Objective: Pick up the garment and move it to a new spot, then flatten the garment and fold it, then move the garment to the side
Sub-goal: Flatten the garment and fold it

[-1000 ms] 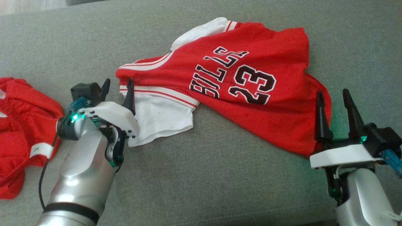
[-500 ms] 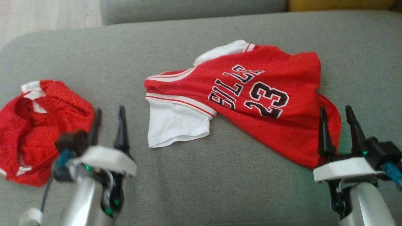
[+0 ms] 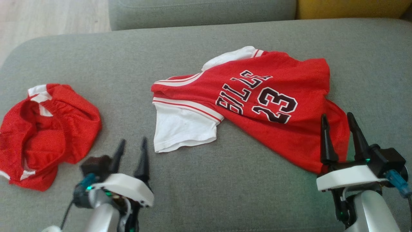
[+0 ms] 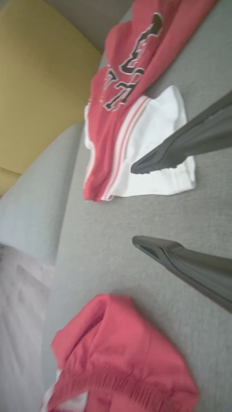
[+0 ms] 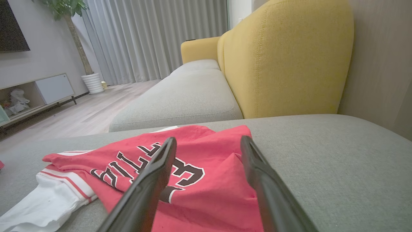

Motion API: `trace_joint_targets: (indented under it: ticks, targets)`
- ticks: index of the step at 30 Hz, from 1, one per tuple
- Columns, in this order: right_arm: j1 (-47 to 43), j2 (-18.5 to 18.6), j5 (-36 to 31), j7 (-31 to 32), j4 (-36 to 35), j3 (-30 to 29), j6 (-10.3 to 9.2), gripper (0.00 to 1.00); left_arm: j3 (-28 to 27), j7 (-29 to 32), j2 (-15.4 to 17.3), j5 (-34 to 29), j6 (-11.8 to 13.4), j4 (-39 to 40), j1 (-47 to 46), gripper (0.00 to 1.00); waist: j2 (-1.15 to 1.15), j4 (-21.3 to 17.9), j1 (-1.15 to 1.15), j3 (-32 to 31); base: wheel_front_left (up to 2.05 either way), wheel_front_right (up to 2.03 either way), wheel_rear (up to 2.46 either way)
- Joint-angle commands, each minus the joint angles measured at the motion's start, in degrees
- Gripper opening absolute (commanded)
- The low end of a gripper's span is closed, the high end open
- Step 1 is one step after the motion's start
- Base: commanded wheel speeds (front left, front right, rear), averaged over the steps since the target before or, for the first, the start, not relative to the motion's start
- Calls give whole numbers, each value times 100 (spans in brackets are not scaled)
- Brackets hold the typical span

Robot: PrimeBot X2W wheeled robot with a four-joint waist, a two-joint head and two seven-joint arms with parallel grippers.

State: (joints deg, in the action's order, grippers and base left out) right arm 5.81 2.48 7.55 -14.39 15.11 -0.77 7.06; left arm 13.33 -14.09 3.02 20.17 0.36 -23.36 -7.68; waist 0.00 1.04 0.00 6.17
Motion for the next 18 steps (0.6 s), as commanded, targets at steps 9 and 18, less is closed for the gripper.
trace_joint_targets:
  ticks: [9,18]
  targets:
    - [231,40,23,-61,-228,154,43,100,176,329,-4,23,-156,-1069,-906,100,0,-320,0,301,0,0,0]
    - [278,40,76,-61,-246,135,43,100,194,552,26,24,20,-1892,-1250,100,0,-518,0,398,0,0,0]
